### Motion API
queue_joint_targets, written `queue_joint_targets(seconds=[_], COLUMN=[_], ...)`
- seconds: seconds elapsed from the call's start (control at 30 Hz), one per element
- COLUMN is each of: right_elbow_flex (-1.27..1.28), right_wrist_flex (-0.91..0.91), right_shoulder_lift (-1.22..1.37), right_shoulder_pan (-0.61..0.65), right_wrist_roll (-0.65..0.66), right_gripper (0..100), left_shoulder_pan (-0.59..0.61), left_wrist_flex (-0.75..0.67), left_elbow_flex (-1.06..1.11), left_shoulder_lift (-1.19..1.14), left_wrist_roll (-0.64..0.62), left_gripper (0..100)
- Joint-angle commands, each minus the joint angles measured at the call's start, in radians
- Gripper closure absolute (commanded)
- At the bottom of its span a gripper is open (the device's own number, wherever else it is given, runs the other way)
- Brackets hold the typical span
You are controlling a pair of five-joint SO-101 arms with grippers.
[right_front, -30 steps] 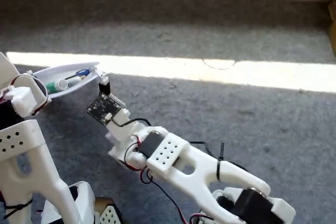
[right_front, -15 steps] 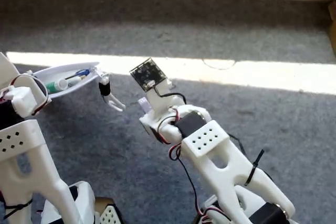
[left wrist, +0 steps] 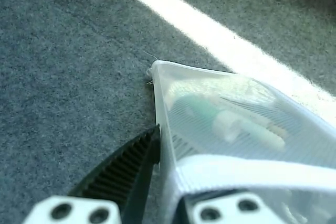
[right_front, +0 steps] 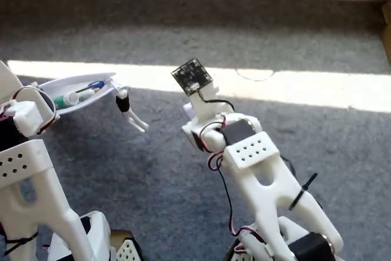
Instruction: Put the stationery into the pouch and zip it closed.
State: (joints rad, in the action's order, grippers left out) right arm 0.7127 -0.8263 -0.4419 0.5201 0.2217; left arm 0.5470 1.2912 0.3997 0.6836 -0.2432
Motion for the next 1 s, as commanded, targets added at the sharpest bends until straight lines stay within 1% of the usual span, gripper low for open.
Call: queue_joint_targets(seconds=[0.0, 0.1, 0.17, 0.33, 0.4, 0.63, 0.97], right_elbow_flex=[-0.13, -0.214, -0.269, -0.415, -0.456, -0.501, -0.65], right_wrist_flex=[-0.004, -0.016, -0.076, -0.266, -0.305, -0.315, -0.323], right_shoulder_lift=[0.142, 0.252, 0.306, 0.386, 0.414, 0.533, 0.723], right_shoulder_pan=[-0.031, -0.047, -0.054, -0.053, -0.053, -0.051, -0.051], right_wrist_roll=[0.011, 0.006, 0.006, 0.005, 0.005, 0.011, 0.011], right_gripper=[94.3, 93.8, 92.3, 79.3, 76.8, 76.7, 76.7], left_shoulder_pan=[0.008, 0.008, 0.008, 0.008, 0.008, 0.008, 0.008], left_wrist_flex=[-0.025, -0.025, -0.025, -0.026, -0.025, -0.023, -0.023], left_elbow_flex=[-0.058, -0.058, -0.058, -0.058, -0.058, -0.058, -0.058], left_shoulder_lift=[0.03, 0.03, 0.03, 0.03, 0.03, 0.03, 0.03], left_wrist_roll=[-0.009, -0.009, -0.009, -0.008, -0.008, -0.008, -0.006], left_gripper=[99, 99, 99, 99, 99, 99, 99])
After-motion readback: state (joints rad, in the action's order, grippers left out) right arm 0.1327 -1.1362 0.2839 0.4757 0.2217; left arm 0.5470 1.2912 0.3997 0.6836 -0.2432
